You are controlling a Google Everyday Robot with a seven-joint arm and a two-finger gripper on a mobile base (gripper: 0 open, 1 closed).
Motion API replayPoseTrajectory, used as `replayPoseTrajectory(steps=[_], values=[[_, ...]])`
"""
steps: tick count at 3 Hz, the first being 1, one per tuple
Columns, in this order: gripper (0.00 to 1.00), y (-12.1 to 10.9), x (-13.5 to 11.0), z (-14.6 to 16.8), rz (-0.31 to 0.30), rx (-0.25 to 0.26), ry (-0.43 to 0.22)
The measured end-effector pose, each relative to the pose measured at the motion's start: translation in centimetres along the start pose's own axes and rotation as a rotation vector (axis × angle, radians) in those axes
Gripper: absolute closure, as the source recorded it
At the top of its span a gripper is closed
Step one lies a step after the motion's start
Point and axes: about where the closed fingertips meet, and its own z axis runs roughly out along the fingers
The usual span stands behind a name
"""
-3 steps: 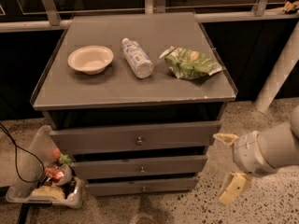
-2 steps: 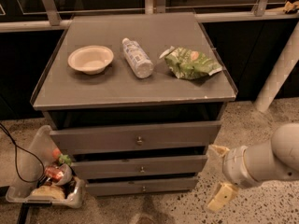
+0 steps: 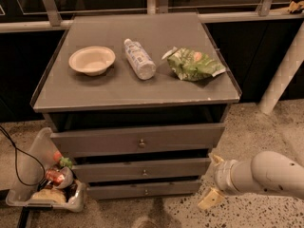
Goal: Open bottom drawer
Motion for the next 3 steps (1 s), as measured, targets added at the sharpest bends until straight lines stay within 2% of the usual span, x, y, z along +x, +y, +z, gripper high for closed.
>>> replayPoseTrajectory(steps=[1,2,3], values=[[0.0,0.0,0.0,0.0,0.0,0.0,0.0],[0.0,0.8,0.0,2.5,-0.089,-0.039,-0.014],[0.0,1.3,2.0,7.4,-0.165,-0.082,-0.013]])
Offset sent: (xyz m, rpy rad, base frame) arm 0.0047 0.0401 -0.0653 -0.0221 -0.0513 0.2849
